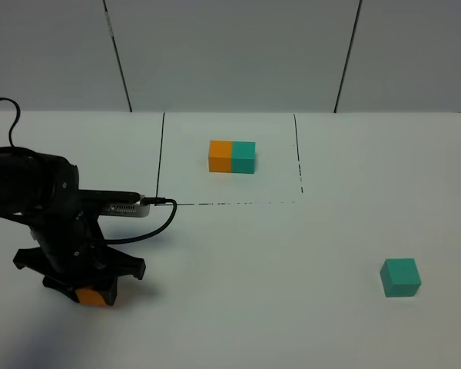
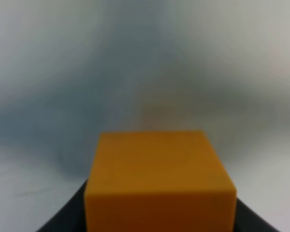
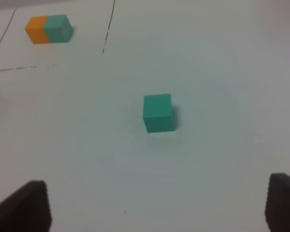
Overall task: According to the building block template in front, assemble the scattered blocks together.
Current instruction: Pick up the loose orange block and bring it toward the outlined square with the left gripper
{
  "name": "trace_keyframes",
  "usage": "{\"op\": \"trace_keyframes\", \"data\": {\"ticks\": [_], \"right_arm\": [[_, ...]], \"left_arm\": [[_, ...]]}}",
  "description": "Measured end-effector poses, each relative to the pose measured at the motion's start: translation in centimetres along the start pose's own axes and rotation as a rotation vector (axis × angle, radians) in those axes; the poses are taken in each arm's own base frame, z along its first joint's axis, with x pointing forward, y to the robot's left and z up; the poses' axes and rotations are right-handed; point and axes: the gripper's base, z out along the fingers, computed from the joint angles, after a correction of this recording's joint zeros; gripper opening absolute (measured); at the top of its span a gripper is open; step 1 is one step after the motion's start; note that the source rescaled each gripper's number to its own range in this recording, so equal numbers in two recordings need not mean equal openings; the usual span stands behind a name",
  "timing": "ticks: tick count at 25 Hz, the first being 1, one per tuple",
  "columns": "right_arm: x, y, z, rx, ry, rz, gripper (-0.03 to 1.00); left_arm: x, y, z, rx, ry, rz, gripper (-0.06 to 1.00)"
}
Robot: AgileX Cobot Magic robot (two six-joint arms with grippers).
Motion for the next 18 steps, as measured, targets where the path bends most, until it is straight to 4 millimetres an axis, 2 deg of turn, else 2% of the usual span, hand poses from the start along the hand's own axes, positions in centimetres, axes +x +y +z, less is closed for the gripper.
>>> {"op": "trace_keyframes", "data": {"ticks": [7,13,18], "right_arm": [[0.0,0.0,0.0,0.000,0.000,0.000,0.77],[0.0,0.0,0.0,0.000,0.000,0.000,0.77],[0.0,0.0,0.0,0.000,0.000,0.000,0.77]], "left_arm": [[-0.6,-0.5,-5.2,0.013,-0.100,0.159,0.00],[-1.5,-1.1,-8.0,0.007,-0.104,0.407,0.00],[-1.8,-3.2,-9.6,-0.004,-0.123,0.677,0.00]]}}
